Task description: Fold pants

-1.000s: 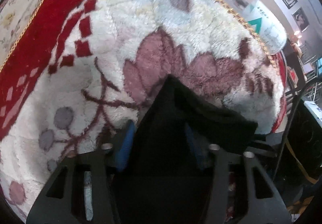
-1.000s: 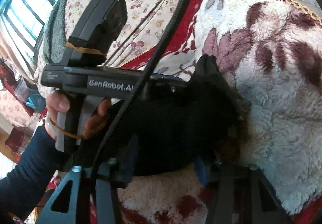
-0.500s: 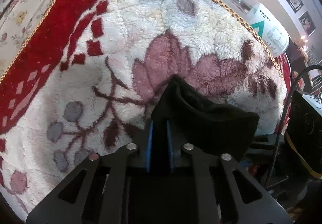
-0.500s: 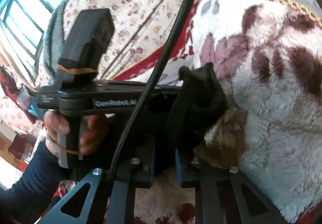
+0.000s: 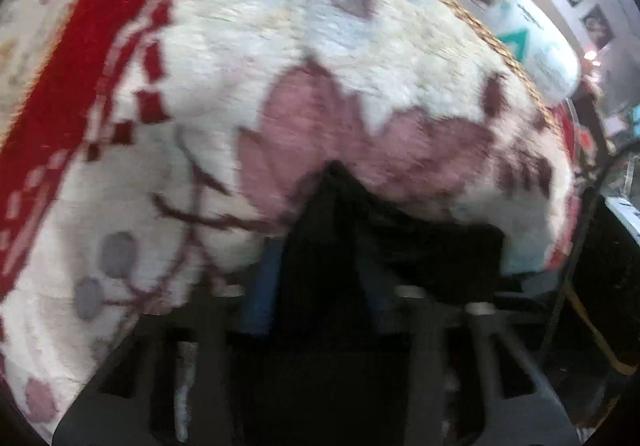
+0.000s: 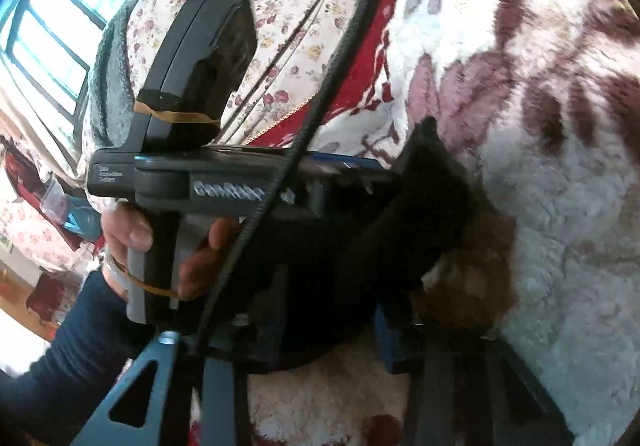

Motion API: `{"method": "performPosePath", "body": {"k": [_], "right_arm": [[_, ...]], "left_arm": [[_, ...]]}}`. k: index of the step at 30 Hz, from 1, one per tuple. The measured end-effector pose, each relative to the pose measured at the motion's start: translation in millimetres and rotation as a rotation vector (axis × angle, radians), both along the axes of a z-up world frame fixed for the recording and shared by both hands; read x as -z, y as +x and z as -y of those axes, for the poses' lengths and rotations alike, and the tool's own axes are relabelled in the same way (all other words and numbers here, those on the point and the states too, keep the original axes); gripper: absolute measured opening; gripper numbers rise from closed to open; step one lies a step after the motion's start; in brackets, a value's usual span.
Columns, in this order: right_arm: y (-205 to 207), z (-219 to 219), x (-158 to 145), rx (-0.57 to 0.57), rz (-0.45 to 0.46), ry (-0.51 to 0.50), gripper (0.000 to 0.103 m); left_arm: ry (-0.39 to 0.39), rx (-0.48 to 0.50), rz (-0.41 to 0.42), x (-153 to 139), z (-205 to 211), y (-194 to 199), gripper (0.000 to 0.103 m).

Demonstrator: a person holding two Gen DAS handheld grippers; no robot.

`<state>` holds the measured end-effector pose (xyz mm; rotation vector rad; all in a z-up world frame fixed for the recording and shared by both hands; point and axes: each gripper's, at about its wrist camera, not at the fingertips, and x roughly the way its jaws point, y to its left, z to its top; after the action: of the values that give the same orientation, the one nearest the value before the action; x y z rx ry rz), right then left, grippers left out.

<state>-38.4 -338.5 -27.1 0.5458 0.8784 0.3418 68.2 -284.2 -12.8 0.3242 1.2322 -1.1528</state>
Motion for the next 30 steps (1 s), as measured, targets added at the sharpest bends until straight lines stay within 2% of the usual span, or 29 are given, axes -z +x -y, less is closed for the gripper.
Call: {"method": "performPosePath", "body": {"k": [1, 4, 6, 13, 18, 22, 25, 30], "right_arm": [[0.9, -0.8, 0.0, 0.002, 0.004, -0.002, 0.022], [-1.8, -0.4, -3.6, -0.001, 0.02, 0.008, 0.017], [-6.4, 1.1, -8.0, -0.01, 0.042, 0.027, 0.015], [-16.4, -5.8, -32.1, -0.069, 0.135, 0.104, 0.014], [-22.0, -38.6, -66.1, -0.17, 0.216, 0.103, 0.011], [-18.5, -79.5, -85.7, -0.258, 0.268, 0.06, 0.011], [-19.1, -104.9, -92.5, -0.305, 0.289, 0.049, 0.011], [-17.4, -134.5, -89.2, -0.369, 0.256, 0.043, 0.011]], "left_arm": [[0.0, 0.004, 0.025, -1.6, -0.6, -2.2, 0.027], [-0.01, -0.036, 0.047, -7.2, -7.7, -0.3, 0.009], [-0.052, -0.057, 0.03, -15.3, -17.7, 1.9, 0.009], [-0.12, -0.103, 0.1, -53.1, -51.1, -10.8, 0.009], [-0.201, -0.199, 0.126, -90.6, -109.3, -13.0, 0.009], [-0.265, -0.273, 0.155, -106.1, -151.5, -26.7, 0.009], [-0.279, -0.328, 0.143, -106.8, -179.2, -25.0, 0.009], [-0.279, -0.369, 0.147, -97.4, -209.1, -37.3, 0.009]]}}
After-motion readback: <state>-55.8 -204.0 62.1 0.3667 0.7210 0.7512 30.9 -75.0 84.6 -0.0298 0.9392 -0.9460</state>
